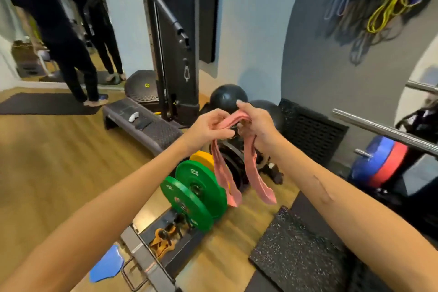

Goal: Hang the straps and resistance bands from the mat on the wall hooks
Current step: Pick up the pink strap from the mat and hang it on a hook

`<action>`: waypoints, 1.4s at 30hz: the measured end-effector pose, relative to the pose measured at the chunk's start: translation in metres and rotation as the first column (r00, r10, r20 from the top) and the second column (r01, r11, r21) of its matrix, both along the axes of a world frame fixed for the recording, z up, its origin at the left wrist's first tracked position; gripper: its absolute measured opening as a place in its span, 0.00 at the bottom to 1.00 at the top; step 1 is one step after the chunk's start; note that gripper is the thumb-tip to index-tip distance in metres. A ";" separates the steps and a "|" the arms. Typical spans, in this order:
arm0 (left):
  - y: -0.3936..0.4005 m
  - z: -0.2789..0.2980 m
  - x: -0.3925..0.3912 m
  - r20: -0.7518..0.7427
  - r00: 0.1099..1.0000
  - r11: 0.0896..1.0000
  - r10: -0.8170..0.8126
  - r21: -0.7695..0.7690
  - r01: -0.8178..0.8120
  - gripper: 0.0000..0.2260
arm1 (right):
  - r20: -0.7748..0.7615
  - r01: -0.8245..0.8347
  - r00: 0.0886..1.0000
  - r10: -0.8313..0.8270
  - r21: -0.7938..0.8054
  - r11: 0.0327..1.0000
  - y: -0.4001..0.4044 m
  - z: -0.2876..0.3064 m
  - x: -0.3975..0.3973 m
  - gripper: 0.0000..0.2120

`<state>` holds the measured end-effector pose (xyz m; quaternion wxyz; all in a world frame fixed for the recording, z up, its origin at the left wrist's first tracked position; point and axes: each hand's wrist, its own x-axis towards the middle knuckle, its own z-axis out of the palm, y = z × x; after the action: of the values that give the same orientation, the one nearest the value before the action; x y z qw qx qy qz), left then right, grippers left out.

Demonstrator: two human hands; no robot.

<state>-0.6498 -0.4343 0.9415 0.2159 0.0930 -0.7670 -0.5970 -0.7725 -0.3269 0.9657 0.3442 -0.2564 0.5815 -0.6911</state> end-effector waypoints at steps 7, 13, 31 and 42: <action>-0.011 0.000 -0.125 0.104 0.964 0.956 -0.244 -0.142 0.257 0.13 | -0.148 0.274 0.955 -0.256 0.115 0.955 0.045 -0.010 -0.104 0.21; 0.003 -0.003 -0.216 0.200 0.877 0.870 -0.437 -0.152 0.468 0.11 | -0.106 0.457 0.889 -0.446 0.117 0.882 0.075 -0.014 -0.177 0.23; -0.020 0.104 -0.547 -0.045 0.874 0.875 -0.484 -0.049 0.482 0.13 | 0.229 0.180 0.964 -0.132 -0.204 0.962 0.060 0.079 -0.486 0.19; -0.086 0.103 -0.706 -0.162 0.865 0.870 -0.476 0.061 0.490 0.12 | -0.125 0.339 0.928 -0.351 -0.110 0.934 -0.008 0.072 -0.636 0.14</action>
<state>-1.3553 -0.5201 1.0450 0.1085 -0.1338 -0.7178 -0.6746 -1.4086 -0.3351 1.0374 0.1635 -0.2136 0.6102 -0.7452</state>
